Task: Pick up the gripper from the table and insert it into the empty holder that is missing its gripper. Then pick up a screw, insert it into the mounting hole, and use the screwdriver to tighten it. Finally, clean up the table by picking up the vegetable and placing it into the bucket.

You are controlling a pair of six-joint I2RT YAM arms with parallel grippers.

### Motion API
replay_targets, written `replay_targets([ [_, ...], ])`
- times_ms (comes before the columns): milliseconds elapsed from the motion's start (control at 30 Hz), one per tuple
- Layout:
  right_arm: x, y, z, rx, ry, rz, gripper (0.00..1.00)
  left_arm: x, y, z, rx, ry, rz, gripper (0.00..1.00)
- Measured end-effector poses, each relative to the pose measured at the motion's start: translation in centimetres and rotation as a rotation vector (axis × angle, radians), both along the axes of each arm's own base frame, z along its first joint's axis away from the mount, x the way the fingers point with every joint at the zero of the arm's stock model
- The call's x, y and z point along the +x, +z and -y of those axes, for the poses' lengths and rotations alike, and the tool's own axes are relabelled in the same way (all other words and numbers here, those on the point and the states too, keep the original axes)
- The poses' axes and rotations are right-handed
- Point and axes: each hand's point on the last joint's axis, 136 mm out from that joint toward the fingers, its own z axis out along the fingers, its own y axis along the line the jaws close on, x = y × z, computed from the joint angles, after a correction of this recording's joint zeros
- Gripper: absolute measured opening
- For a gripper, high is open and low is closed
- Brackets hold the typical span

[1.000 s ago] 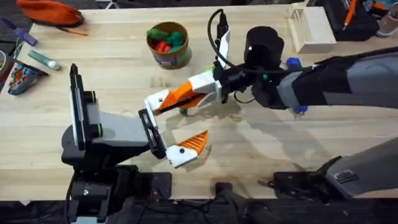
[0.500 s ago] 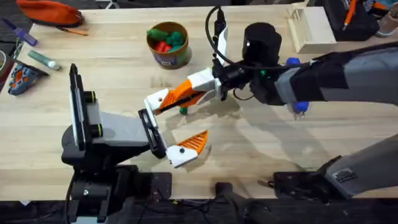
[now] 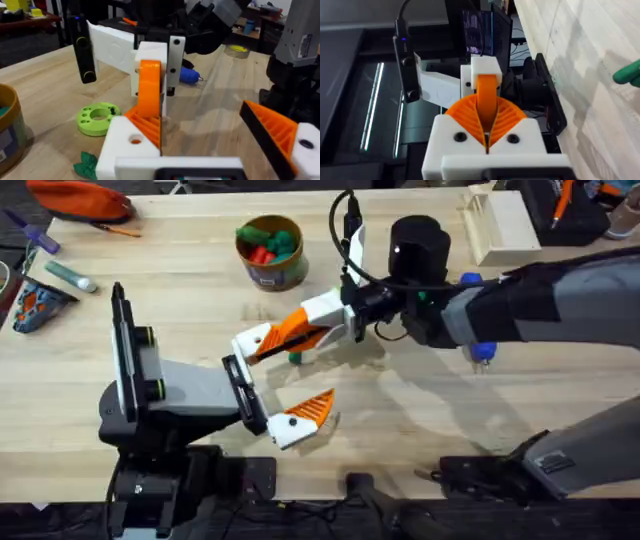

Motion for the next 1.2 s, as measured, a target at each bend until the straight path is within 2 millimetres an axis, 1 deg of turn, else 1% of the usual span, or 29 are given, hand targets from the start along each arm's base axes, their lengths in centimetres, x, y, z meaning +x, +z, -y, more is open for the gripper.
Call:
replay_targets([
  [633,0.01,-0.03,0.0,0.012,0.002,0.04,0.008,0.0,0.0,0.0,0.0,0.0,0.0,0.985],
  [1200,0.05,-0.04,-0.03,0.012,-0.001,0.04,0.008,0.01,0.0,0.0,0.0,0.0,0.0,0.987],
])
